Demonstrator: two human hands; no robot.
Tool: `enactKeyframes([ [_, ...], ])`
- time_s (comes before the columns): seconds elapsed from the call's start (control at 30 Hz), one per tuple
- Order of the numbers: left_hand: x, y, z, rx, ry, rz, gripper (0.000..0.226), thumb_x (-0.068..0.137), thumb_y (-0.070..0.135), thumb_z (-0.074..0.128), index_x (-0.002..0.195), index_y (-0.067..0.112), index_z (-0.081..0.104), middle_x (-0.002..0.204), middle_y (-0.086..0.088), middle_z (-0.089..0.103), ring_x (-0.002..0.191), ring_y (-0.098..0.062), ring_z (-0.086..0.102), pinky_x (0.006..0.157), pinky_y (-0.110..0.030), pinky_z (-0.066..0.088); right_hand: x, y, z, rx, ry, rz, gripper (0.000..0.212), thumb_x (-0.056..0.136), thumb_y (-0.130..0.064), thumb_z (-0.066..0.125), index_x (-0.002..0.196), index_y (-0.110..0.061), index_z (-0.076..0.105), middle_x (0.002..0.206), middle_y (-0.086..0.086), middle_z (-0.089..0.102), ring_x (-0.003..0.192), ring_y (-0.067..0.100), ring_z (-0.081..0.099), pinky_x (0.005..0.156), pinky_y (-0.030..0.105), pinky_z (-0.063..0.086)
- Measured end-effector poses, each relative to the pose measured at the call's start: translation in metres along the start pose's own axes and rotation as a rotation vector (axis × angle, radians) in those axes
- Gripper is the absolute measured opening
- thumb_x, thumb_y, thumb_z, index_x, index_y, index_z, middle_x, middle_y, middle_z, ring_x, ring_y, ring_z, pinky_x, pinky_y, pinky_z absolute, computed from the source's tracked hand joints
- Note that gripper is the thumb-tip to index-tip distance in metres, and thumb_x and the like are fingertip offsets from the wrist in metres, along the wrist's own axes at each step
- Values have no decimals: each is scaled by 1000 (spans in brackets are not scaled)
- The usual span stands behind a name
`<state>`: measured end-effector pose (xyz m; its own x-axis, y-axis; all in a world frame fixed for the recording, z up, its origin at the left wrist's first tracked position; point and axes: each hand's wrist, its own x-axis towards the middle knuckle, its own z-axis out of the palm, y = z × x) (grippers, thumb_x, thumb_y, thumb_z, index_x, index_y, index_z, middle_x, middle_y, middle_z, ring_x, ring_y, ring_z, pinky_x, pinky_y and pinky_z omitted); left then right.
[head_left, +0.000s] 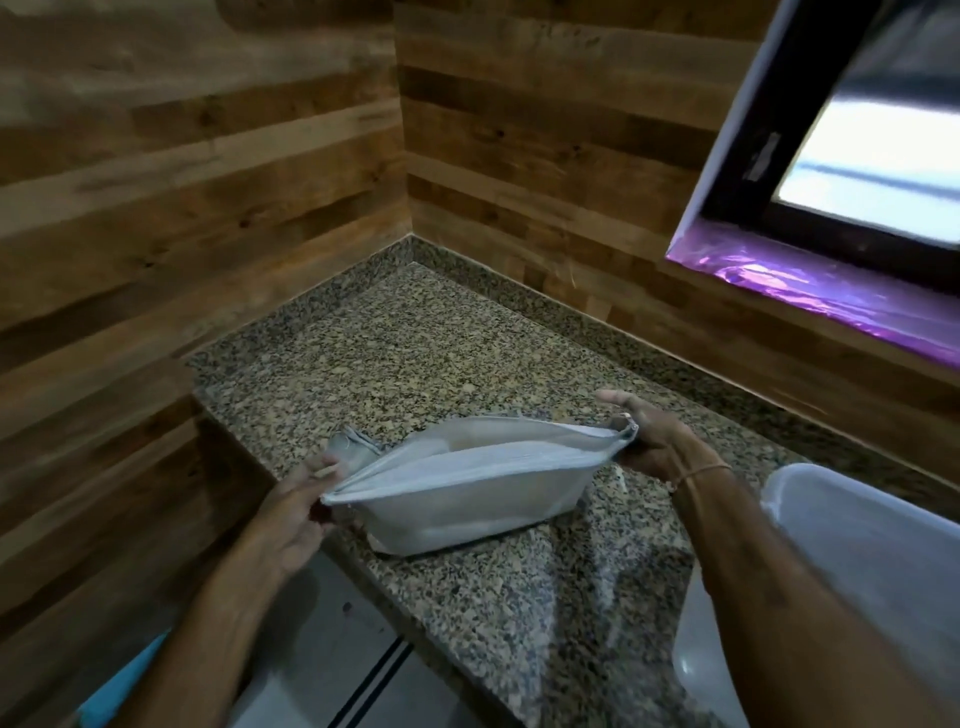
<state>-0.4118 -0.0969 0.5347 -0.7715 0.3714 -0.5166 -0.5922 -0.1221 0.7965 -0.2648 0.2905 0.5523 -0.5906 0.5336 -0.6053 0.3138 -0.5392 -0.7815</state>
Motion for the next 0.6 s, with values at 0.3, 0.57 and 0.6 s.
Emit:
enactKeyframes([
  [0.3, -4, -21, -24, 176, -153, -135, 20, 101, 8, 56, 116, 20, 63, 98, -4, 65, 73, -13, 56, 53, -24, 54, -1, 5, -16, -215, -78, 3, 37, 108, 5, 30, 112, -6, 66, 101, 20, 62, 78, 28, 63, 57, 39, 61],
  [0.57, 13, -12, -8, 289, -279, -120, 52, 87, 23, 71, 137, 15, 59, 128, -8, 67, 92, -19, 68, 60, -24, 60, -5, 8, -16, -510, -40, 105, 10, 99, -23, 68, 100, -14, 67, 101, 9, 62, 62, 15, 55, 44, 22, 50],
  [0.6, 14, -14, -8, 264, -293, -114, 47, 91, 16, 68, 137, 12, 59, 133, -10, 65, 98, -21, 67, 62, -22, 60, -4, 10, -15, -473, -39, 89, 9, 99, -19, 67, 106, -12, 69, 111, 10, 63, 68, 16, 58, 45, 23, 52],
])
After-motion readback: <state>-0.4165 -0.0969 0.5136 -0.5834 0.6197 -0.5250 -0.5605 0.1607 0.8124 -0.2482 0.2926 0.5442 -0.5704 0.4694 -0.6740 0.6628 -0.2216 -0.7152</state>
